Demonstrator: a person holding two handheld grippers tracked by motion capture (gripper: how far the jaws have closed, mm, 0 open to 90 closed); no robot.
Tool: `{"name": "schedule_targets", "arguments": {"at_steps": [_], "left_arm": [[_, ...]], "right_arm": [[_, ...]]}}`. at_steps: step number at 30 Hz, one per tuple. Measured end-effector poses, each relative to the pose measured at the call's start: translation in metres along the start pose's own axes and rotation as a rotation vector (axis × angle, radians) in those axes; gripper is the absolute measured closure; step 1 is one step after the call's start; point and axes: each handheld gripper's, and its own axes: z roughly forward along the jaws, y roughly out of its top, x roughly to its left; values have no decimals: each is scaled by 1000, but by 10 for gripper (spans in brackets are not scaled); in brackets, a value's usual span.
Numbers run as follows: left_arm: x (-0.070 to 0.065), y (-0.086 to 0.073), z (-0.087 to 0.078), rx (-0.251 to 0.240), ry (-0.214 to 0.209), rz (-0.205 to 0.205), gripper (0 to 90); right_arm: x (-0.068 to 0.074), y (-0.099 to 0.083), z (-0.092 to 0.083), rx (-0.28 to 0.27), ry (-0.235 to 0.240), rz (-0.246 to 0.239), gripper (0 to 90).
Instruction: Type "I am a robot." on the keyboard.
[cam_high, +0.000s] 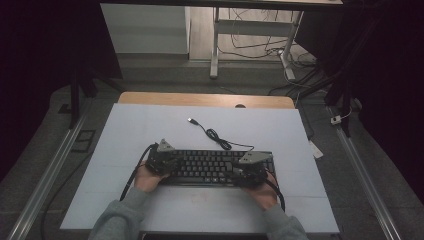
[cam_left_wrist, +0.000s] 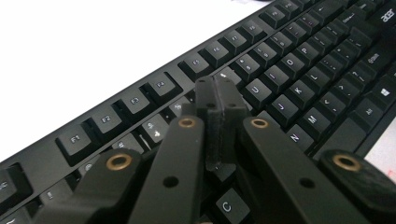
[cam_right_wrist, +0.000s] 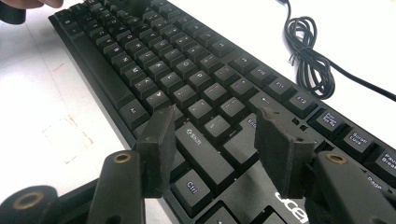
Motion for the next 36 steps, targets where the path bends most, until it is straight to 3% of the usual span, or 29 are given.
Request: {"name": "schedule_targets", "arguments": {"at_steps": [25,29,33,36], "left_arm": [[-3,-2,9,28,10,13,893],[-2,0,1,-16,4,5,892],[4,1,-11,-66,-1,-37,888],[7,1,-20,-82,-5,-50,830]], "right_arm": [[-1,0,-1,2,-16,-4,474],[-1,0,-1,1,-17,-5,474],[-2,0,-2,-3,-21,-2,473],[-3,0,-2,-3,-22,-2,473]]}}
